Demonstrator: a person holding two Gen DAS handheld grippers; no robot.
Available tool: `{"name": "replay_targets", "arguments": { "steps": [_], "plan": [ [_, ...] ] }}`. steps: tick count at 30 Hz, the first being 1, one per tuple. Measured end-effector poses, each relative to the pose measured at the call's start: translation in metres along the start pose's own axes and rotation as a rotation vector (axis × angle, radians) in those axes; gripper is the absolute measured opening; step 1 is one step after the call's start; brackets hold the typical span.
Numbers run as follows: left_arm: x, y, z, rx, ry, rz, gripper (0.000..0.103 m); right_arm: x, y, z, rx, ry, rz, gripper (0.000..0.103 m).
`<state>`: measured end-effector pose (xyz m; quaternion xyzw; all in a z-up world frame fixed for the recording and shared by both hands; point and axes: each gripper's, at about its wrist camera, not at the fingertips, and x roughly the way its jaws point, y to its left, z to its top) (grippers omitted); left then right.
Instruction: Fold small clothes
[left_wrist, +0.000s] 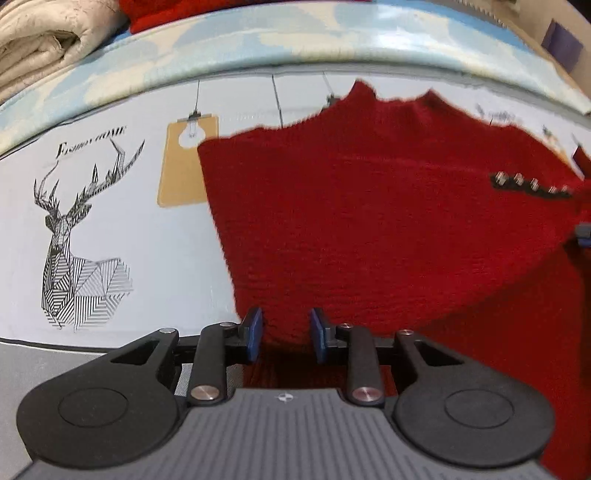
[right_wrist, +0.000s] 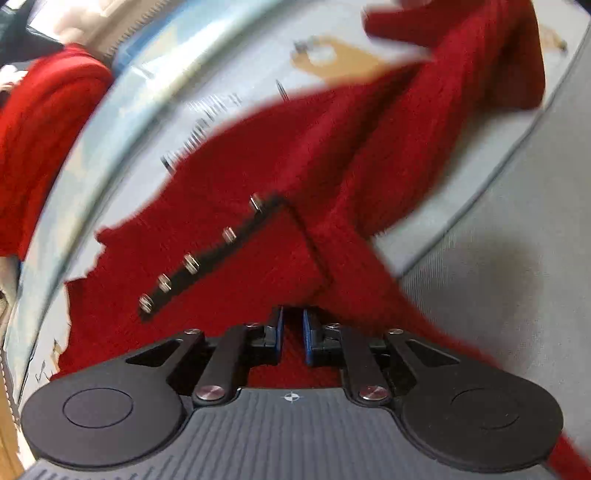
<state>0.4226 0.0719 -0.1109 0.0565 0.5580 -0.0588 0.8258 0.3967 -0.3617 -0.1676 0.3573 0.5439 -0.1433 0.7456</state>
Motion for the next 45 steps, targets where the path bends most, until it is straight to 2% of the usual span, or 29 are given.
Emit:
{"name": "replay_targets", "arguments": {
  "steps": [4, 7, 9, 11, 13, 18, 20, 21, 22, 24, 27, 30, 33, 34, 36, 38, 39, 40, 42, 44, 45],
  "plan": [
    [-0.013, -0.008, 0.006, 0.007, -0.043, -0.017, 0.032, -0.044, 0.008, 0.023, -0.102, -0.230, 0.023, 0.035],
    [-0.020, -0.017, 0.010, 0.015, -0.063, -0.040, 0.033, -0.080, -0.009, 0.054, -0.116, -0.416, -0.017, 0.047],
    [-0.023, -0.020, 0.012, 0.017, -0.072, -0.050, 0.033, -0.097, -0.031, 0.078, -0.087, -0.523, -0.081, 0.056],
    [-0.024, -0.021, 0.015, 0.018, -0.078, -0.056, 0.033, -0.105, -0.054, 0.101, -0.068, -0.597, -0.171, 0.063],
    [-0.023, -0.022, 0.015, 0.020, -0.078, -0.059, 0.033, -0.096, -0.077, 0.121, -0.055, -0.581, -0.240, 0.068],
    [-0.020, -0.023, 0.015, 0.016, -0.071, -0.055, 0.033, -0.044, -0.109, 0.145, -0.017, -0.360, -0.178, 0.067],
    [-0.020, -0.022, 0.016, 0.014, -0.072, -0.056, 0.033, -0.032, -0.111, 0.147, -0.033, -0.337, -0.214, 0.060],
    [-0.020, -0.021, 0.016, 0.012, -0.075, -0.055, 0.033, -0.032, -0.111, 0.144, -0.026, -0.343, -0.235, 0.042],
    [-0.021, -0.021, 0.016, 0.012, -0.078, -0.055, 0.033, -0.034, -0.114, 0.142, -0.006, -0.353, -0.252, 0.025],
    [-0.023, -0.019, 0.016, 0.007, -0.081, -0.054, 0.033, -0.046, -0.114, 0.137, 0.048, -0.405, -0.260, 0.016],
    [-0.025, -0.014, 0.016, -0.006, -0.085, -0.045, 0.033, -0.065, -0.088, 0.130, 0.027, -0.520, -0.238, 0.015],
    [-0.028, -0.009, 0.017, -0.020, -0.091, -0.042, 0.033, -0.086, -0.029, 0.107, -0.149, -0.633, -0.115, 0.015],
    [-0.029, -0.005, 0.019, -0.035, -0.095, -0.037, 0.033, -0.100, 0.040, 0.056, -0.451, -0.697, 0.103, 0.016],
    [-0.029, -0.004, 0.020, -0.040, -0.097, -0.036, 0.033, -0.102, 0.059, 0.035, -0.554, -0.694, 0.185, 0.016],
    [-0.031, 0.000, 0.021, -0.049, -0.101, -0.037, 0.033, -0.098, 0.091, -0.011, -0.775, -0.625, 0.359, 0.020],
    [-0.033, 0.002, 0.021, -0.057, -0.103, -0.037, 0.033, -0.081, 0.112, -0.056, -0.978, -0.491, 0.471, 0.028],
    [-0.033, 0.003, 0.020, -0.060, -0.103, -0.038, 0.033, -0.067, 0.119, -0.078, -1.084, -0.394, 0.494, 0.037],
    [-0.034, 0.004, 0.020, -0.063, -0.102, -0.039, 0.033, -0.053, 0.123, -0.098, -1.171, -0.308, 0.486, 0.042],
    [-0.035, 0.006, 0.020, -0.069, -0.102, -0.041, 0.034, -0.027, 0.123, -0.128, -1.297, -0.176, 0.434, 0.042],
    [-0.036, 0.010, 0.021, -0.080, -0.102, -0.047, 0.035, -0.010, 0.117, -0.140, -1.360, -0.068, 0.392, 0.042],
    [-0.036, 0.012, 0.021, -0.089, -0.101, -0.050, 0.035, -0.008, 0.115, -0.140, -1.367, -0.051, 0.371, 0.042]
  ]
}}
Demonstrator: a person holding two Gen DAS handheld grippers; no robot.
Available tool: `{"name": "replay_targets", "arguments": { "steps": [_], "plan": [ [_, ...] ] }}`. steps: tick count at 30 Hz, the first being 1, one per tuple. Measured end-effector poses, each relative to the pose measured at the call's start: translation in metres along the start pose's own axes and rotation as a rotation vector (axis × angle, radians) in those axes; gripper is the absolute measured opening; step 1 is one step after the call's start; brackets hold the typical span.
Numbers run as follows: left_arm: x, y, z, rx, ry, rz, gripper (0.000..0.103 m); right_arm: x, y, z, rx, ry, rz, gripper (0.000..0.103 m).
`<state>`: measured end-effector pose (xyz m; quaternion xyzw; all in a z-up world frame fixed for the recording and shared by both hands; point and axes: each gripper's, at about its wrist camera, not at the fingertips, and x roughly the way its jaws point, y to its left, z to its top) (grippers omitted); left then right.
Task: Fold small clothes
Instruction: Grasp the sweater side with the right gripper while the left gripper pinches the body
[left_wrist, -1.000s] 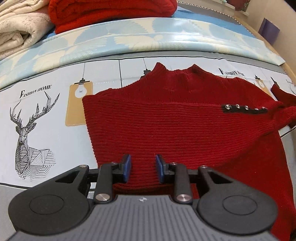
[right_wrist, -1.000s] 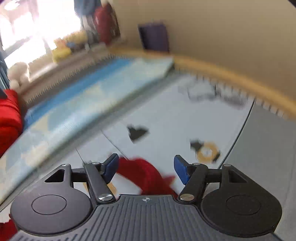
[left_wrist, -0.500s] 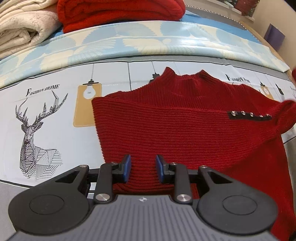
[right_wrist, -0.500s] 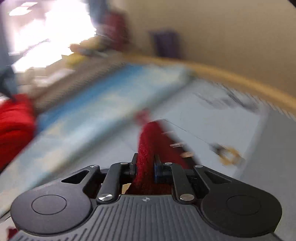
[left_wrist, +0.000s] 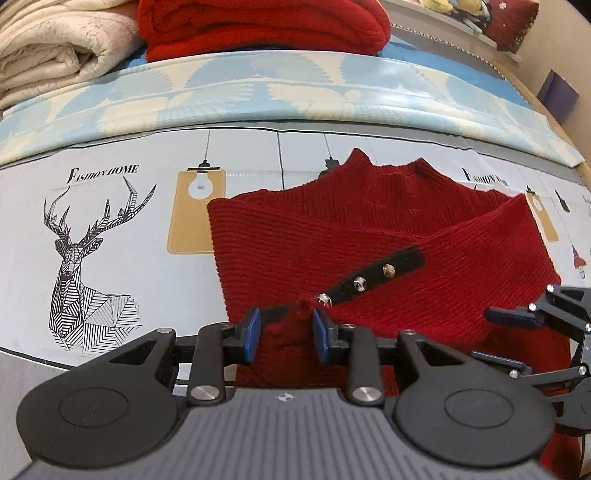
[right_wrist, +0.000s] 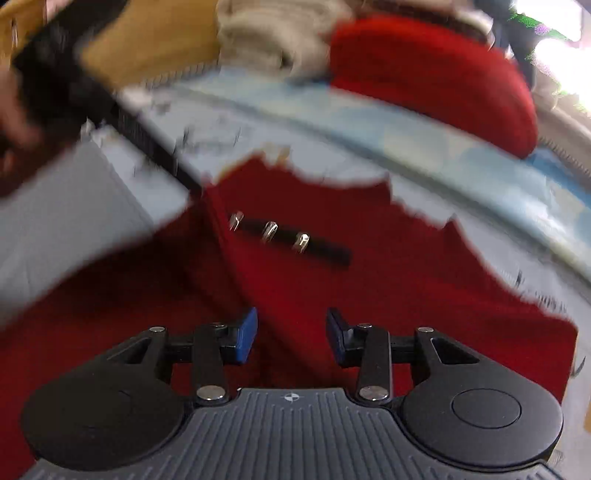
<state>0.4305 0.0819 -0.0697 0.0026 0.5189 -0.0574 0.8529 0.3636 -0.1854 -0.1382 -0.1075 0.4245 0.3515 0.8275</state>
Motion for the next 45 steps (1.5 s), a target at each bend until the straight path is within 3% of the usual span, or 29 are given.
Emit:
{"name": "replay_targets", "arguments": {
  "steps": [4, 8, 12, 14, 17, 20, 21, 22, 25, 27, 28, 33, 35, 39, 41, 43, 45],
  "plan": [
    [0.002, 0.015, 0.004, -0.076, 0.005, -0.027, 0.036, -0.018, -0.019, 0.001, 0.079, 0.001, -0.035, 0.045],
    [0.006, 0.043, 0.005, -0.274, 0.024, -0.095, 0.044, -0.037, -0.064, 0.007, 0.218, -0.012, -0.144, 0.051],
    [0.020, 0.063, -0.003, -0.472, 0.100, -0.179, 0.048, -0.044, -0.114, -0.008, 0.438, 0.043, -0.315, 0.054],
    [0.027, 0.066, -0.006, -0.524, 0.137, -0.227, 0.048, -0.051, -0.137, -0.020, 0.561, 0.079, -0.404, 0.054],
    [0.040, 0.063, -0.011, -0.567, 0.187, -0.283, 0.048, -0.062, -0.160, -0.039, 0.747, 0.082, -0.452, 0.054],
    [0.048, 0.056, -0.013, -0.569, 0.208, -0.266, 0.048, -0.075, -0.179, -0.050, 0.899, 0.046, -0.433, 0.054],
    [0.048, 0.054, -0.012, -0.559, 0.200, -0.252, 0.036, -0.074, -0.181, -0.051, 0.924, 0.035, -0.432, 0.054],
    [0.045, 0.050, -0.009, -0.519, 0.180, -0.225, 0.015, -0.076, -0.183, -0.053, 0.942, 0.027, -0.432, 0.054],
    [0.017, 0.036, 0.007, -0.335, 0.010, -0.088, 0.005, -0.077, -0.186, -0.054, 0.959, 0.014, -0.436, 0.054],
    [-0.006, 0.029, 0.014, -0.277, -0.101, -0.064, 0.005, -0.079, -0.187, -0.057, 0.967, 0.018, -0.434, 0.054],
    [-0.009, 0.028, 0.015, -0.273, -0.117, -0.057, 0.005, -0.080, -0.187, -0.058, 0.971, 0.022, -0.429, 0.054],
    [0.028, 0.033, 0.003, -0.310, 0.073, 0.011, 0.005, -0.063, -0.190, -0.062, 0.968, 0.084, -0.373, 0.061],
    [0.019, 0.035, 0.004, -0.311, 0.026, 0.063, 0.005, -0.054, -0.190, -0.067, 0.973, 0.126, -0.360, 0.061],
    [0.001, 0.029, 0.009, -0.276, -0.063, 0.004, 0.007, -0.041, -0.196, -0.081, 1.033, 0.156, -0.338, 0.063],
    [0.013, 0.018, 0.007, -0.240, -0.006, -0.059, 0.008, -0.038, -0.196, -0.084, 1.056, 0.140, -0.311, 0.049],
    [0.031, 0.015, 0.001, -0.278, 0.092, -0.155, 0.008, -0.038, -0.193, -0.081, 1.040, 0.129, -0.320, 0.040],
    [0.043, 0.015, -0.006, -0.291, 0.147, -0.153, 0.008, -0.041, -0.191, -0.077, 1.028, 0.119, -0.344, 0.027]
  ]
}}
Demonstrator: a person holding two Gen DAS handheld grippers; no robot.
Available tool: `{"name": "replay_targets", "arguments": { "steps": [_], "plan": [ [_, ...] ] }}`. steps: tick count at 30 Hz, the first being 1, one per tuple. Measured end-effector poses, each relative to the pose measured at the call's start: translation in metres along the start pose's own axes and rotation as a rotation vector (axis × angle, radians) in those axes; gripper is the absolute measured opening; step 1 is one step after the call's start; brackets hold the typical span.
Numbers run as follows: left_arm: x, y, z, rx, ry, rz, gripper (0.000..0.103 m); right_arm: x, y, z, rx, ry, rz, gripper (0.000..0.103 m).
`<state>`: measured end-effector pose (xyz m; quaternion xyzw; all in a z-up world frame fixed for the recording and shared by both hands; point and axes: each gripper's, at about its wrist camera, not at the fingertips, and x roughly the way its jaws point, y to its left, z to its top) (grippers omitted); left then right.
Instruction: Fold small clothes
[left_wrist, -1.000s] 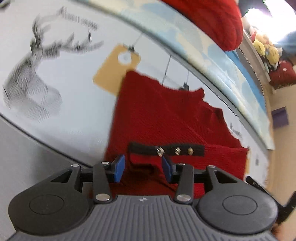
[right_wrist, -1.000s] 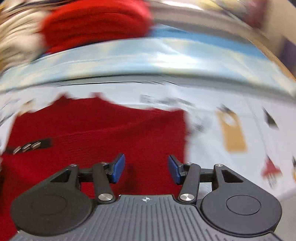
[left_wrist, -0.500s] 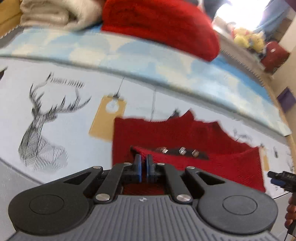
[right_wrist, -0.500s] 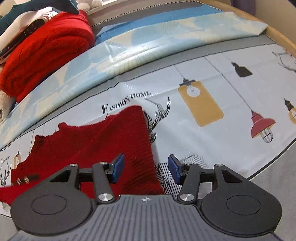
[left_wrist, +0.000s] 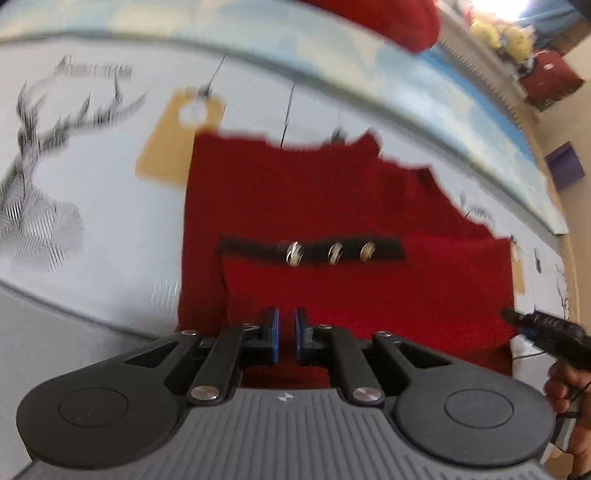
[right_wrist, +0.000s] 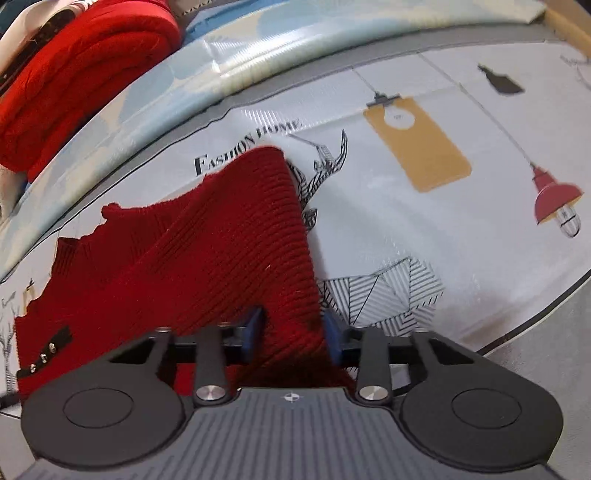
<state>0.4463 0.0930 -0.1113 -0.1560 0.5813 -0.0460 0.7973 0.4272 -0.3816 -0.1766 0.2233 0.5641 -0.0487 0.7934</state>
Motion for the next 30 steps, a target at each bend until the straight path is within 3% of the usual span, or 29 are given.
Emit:
{"name": "replay_targets", "arguments": {
  "steps": [4, 8, 11, 12, 14, 16, 18, 19, 21, 23, 25, 27, 30],
  "plan": [
    [-0.007, -0.002, 0.002, 0.050, -0.053, 0.062, 0.008, -0.009, -0.010, 0.004, 0.085, -0.022, 0.015, 0.015],
    [-0.013, -0.004, 0.001, 0.063, -0.076, 0.047, 0.013, -0.008, -0.004, 0.000, 0.025, -0.033, -0.015, 0.016],
    [0.004, 0.005, 0.000, 0.046, -0.010, 0.058, 0.013, -0.005, -0.004, -0.001, 0.004, -0.018, 0.001, 0.036],
    [0.003, 0.007, -0.001, 0.045, -0.016, 0.062, 0.013, -0.003, -0.003, -0.003, -0.019, -0.001, 0.000, 0.054],
    [-0.007, 0.006, -0.001, 0.064, -0.057, 0.085, 0.013, 0.001, -0.007, -0.007, -0.055, -0.003, -0.029, 0.065],
    [-0.010, 0.004, -0.006, 0.119, -0.126, 0.085, 0.021, 0.000, -0.016, -0.010, -0.022, -0.014, -0.005, 0.065],
    [0.005, 0.011, -0.016, 0.136, -0.063, 0.080, 0.024, -0.004, -0.023, -0.014, 0.018, -0.016, 0.030, 0.063],
    [0.004, 0.013, -0.021, 0.140, -0.076, 0.068, 0.025, -0.008, -0.026, -0.016, 0.025, -0.022, 0.043, 0.062],
    [-0.017, 0.009, -0.027, 0.142, -0.105, 0.092, 0.025, -0.020, -0.029, -0.022, 0.053, -0.029, 0.064, 0.060],
    [-0.051, 0.000, -0.039, 0.191, -0.189, 0.087, 0.030, -0.038, -0.030, -0.027, 0.061, -0.040, 0.085, 0.053],
    [-0.079, -0.010, -0.055, 0.255, -0.251, 0.107, 0.044, -0.065, -0.026, -0.033, 0.019, -0.091, 0.098, 0.051],
    [-0.099, -0.020, -0.072, 0.290, -0.273, 0.132, 0.045, -0.095, -0.022, -0.042, -0.034, -0.150, 0.115, 0.049],
    [-0.135, -0.029, -0.110, 0.325, -0.325, 0.102, 0.051, -0.141, -0.020, -0.067, -0.133, -0.214, 0.160, 0.048]
  ]
}}
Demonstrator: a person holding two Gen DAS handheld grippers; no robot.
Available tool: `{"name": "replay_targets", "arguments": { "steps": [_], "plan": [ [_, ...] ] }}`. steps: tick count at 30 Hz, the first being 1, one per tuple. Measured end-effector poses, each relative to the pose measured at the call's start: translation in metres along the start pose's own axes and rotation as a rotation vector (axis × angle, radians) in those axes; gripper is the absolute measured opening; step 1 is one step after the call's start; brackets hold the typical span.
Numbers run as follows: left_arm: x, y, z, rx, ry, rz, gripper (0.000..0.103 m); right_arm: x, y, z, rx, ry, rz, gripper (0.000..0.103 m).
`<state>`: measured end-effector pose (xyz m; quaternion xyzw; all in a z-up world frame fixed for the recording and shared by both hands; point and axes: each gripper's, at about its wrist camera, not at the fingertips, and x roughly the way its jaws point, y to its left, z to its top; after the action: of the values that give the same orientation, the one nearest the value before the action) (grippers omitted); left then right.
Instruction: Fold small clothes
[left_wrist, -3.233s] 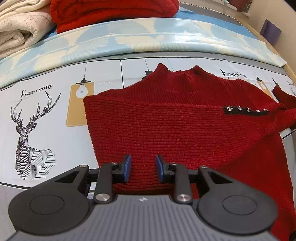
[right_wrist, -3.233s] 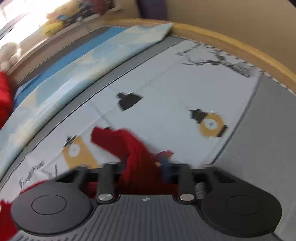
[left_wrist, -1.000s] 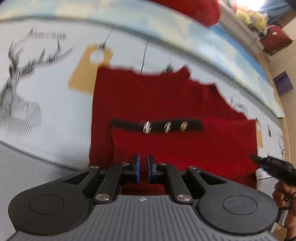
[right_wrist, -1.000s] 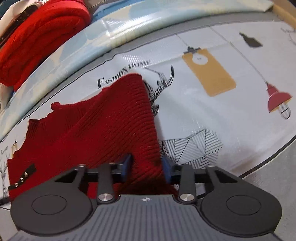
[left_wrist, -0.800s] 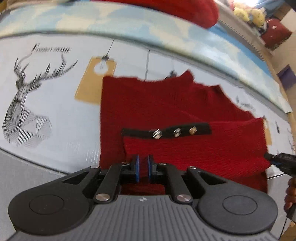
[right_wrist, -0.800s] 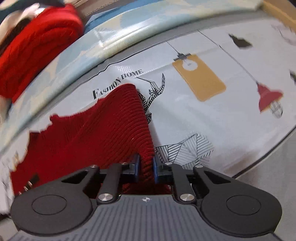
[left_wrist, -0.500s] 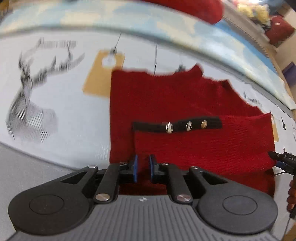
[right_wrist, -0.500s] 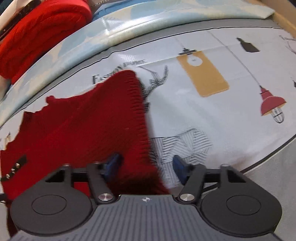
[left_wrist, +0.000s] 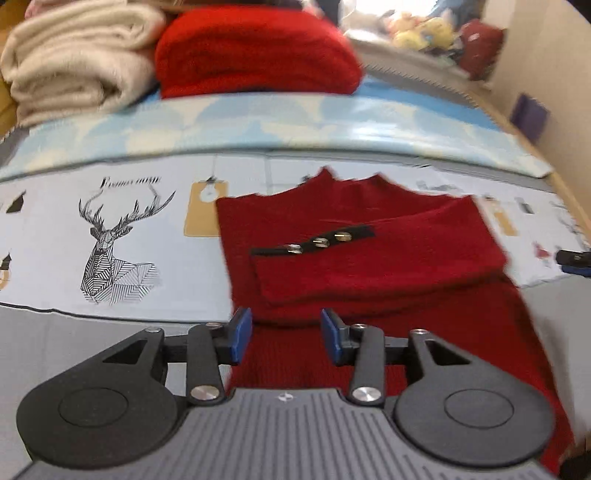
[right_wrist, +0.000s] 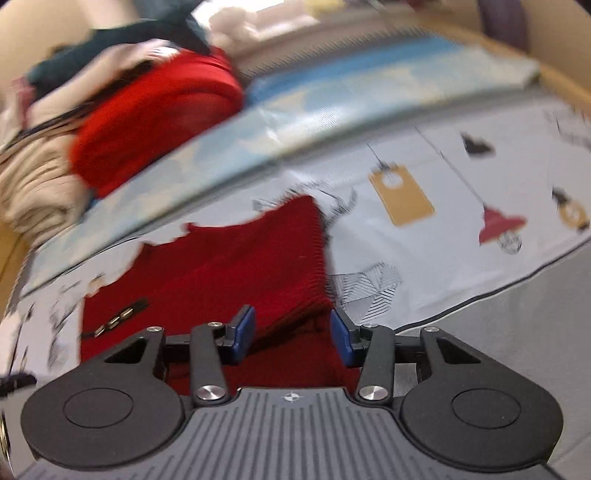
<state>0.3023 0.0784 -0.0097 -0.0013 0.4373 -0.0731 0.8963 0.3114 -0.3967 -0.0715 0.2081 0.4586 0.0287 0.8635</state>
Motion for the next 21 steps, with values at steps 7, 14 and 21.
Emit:
{"name": "replay_targets", "arguments": {
  "steps": [7, 14, 21],
  "plan": [
    [-0.071, -0.023, -0.094, 0.076, -0.090, 0.003, 0.067, -0.102, 0.006, -0.067, -0.203, -0.089, 0.000, 0.047],
    [-0.069, -0.004, -0.172, 0.045, -0.022, 0.027, 0.006, -0.148, -0.013, -0.127, -0.158, -0.128, -0.089, 0.027],
    [-0.079, 0.013, -0.177, -0.034, 0.039, 0.001, 0.007, -0.143, -0.032, -0.171, -0.057, -0.081, -0.139, 0.014]
  ]
}}
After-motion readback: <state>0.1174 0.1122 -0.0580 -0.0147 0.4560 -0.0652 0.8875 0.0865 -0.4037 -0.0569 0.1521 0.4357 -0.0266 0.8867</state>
